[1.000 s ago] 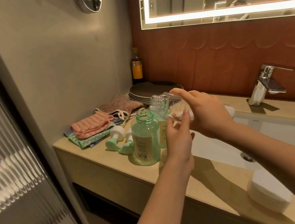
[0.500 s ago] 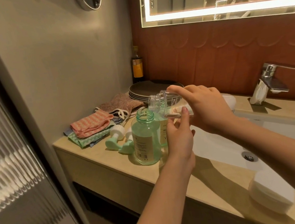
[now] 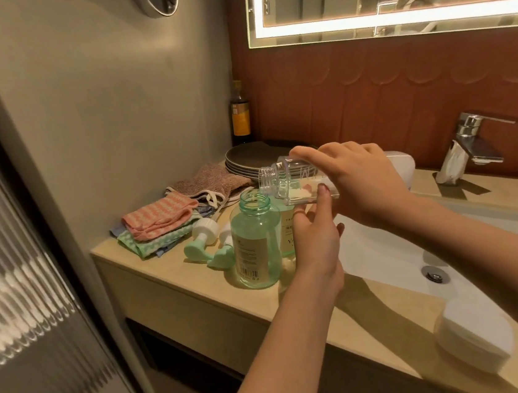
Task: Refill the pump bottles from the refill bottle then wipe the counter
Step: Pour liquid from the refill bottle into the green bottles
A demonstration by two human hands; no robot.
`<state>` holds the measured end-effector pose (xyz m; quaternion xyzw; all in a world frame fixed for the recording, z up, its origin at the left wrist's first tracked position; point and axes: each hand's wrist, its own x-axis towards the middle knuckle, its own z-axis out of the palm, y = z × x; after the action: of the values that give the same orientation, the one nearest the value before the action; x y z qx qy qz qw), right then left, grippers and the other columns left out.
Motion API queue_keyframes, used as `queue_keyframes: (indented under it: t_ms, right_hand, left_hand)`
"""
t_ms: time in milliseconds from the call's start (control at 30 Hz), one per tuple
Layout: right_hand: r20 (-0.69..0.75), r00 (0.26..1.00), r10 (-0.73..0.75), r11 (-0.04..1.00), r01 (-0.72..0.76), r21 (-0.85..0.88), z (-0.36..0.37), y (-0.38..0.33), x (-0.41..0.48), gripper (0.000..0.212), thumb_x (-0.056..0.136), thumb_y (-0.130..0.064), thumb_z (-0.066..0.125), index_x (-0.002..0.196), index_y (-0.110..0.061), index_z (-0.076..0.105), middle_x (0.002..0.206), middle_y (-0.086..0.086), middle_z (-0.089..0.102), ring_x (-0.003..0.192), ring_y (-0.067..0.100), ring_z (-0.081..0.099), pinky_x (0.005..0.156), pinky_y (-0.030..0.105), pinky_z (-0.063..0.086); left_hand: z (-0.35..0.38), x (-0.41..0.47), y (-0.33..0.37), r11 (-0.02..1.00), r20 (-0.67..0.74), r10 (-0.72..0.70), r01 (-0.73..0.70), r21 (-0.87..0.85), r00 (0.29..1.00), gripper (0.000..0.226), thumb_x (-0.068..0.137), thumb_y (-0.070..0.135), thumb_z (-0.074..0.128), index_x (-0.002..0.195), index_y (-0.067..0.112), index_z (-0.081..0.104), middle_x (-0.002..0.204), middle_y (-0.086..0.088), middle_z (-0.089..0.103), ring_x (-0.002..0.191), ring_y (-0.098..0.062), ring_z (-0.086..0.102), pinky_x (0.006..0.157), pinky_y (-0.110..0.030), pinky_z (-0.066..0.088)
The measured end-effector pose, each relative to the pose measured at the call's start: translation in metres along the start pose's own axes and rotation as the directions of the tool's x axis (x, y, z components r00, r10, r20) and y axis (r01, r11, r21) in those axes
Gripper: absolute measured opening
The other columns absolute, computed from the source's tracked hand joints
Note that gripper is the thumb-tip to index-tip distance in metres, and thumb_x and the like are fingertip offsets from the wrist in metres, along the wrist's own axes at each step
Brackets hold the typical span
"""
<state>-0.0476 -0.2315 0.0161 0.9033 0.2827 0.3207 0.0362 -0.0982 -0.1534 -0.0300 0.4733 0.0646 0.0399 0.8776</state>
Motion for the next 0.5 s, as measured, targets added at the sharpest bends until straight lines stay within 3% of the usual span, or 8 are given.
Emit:
queue_keyframes:
  t_ms: [233, 500]
  right_hand:
    - [0.01, 1.0, -0.006, 1.0, 0.006, -0.022, -0.0022, 0.0015, 0.0021, 0.077, 0.087, -0.031, 0.066, 0.146, -0.04, 0.017, 0.13, 0.001, 0.051, 0.112, 0.021, 0.05, 0.087, 0.035, 0.038]
    - [0.004, 1.0, -0.025, 0.998, 0.025, -0.053, -0.0049, 0.0012, 0.0033, 0.075, 0.087, -0.026, 0.066, 0.146, -0.038, 0.021, 0.127, 0.002, 0.052, 0.109, 0.023, 0.051, 0.087, 0.035, 0.039]
  left_hand:
    - [0.0014, -0.0038, 0.0026, 1.0, 0.012, 0.003, -0.003, -0.017, 1.0, 0.033, 0.095, 0.037, 0.049, 0.123, 0.021, 0.044, 0.125, -0.003, 0.059, 0.116, -0.018, 0.056, 0.098, -0.035, 0.047]
    - [0.0035, -0.0051, 0.005, 1.0, 0.012, 0.005, -0.004, -0.024, 1.0, 0.042, 0.096, 0.038, 0.047, 0.132, 0.017, 0.043, 0.124, -0.004, 0.061, 0.114, -0.017, 0.058, 0.092, -0.033, 0.048]
